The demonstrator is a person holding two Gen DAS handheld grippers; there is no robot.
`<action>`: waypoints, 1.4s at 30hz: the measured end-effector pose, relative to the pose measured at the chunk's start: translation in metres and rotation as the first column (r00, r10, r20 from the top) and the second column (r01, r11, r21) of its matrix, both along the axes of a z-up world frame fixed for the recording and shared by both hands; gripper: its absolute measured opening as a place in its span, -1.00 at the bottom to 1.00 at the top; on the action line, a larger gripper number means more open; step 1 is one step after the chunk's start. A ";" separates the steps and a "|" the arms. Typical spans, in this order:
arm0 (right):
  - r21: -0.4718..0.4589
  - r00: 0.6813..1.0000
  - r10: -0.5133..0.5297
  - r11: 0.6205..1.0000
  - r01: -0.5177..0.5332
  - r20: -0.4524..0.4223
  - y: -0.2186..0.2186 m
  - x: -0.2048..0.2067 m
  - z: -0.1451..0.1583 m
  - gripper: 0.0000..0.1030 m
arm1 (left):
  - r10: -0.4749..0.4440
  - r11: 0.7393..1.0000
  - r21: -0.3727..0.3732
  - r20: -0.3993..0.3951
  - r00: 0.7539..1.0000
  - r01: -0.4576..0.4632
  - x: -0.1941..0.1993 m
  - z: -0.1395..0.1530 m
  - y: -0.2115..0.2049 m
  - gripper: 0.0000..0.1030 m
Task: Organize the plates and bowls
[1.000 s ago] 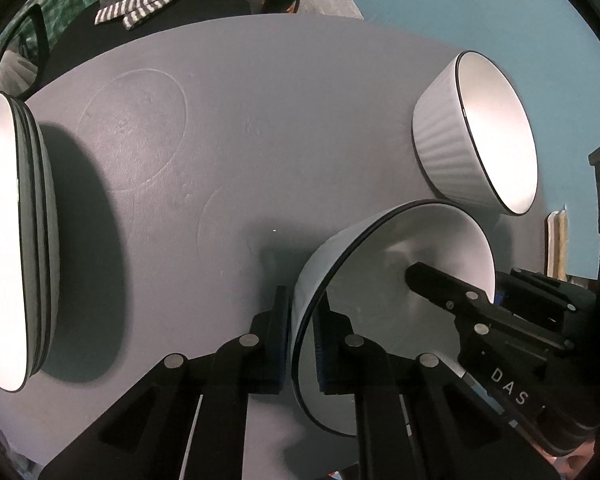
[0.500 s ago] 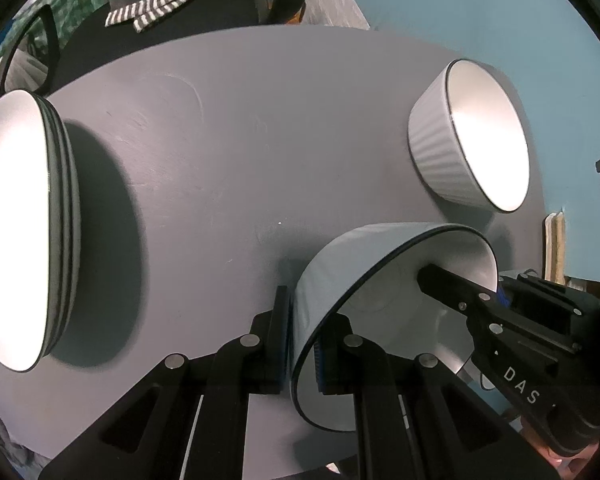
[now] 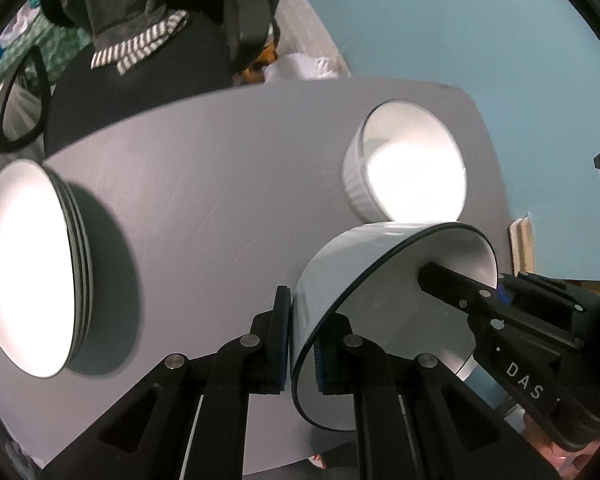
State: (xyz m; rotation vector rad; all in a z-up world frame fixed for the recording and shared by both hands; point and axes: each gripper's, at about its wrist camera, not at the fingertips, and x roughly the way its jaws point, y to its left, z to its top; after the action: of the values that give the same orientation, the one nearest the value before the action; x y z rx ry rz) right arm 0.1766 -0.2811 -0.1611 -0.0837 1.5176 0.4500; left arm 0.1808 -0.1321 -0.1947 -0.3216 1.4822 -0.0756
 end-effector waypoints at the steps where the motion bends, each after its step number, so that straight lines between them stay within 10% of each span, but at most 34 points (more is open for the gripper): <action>1: 0.004 1.000 -0.008 1.000 0.007 0.007 -0.002 0.003 0.004 -0.85 | -0.003 1.000 -0.002 0.009 1.000 0.003 0.002 0.003 -0.001 -0.82; 42: -0.048 0.996 -0.046 0.998 0.042 -0.075 -0.036 0.107 -0.013 -0.84 | -0.077 0.992 0.099 0.017 0.997 0.075 0.090 -0.024 -0.040 -0.81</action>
State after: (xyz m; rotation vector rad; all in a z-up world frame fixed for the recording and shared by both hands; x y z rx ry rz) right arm 0.2832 -0.3173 -0.1740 -0.0701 1.6023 0.3866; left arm 0.2705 -0.1722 -0.2189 -0.1842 1.4726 -0.0669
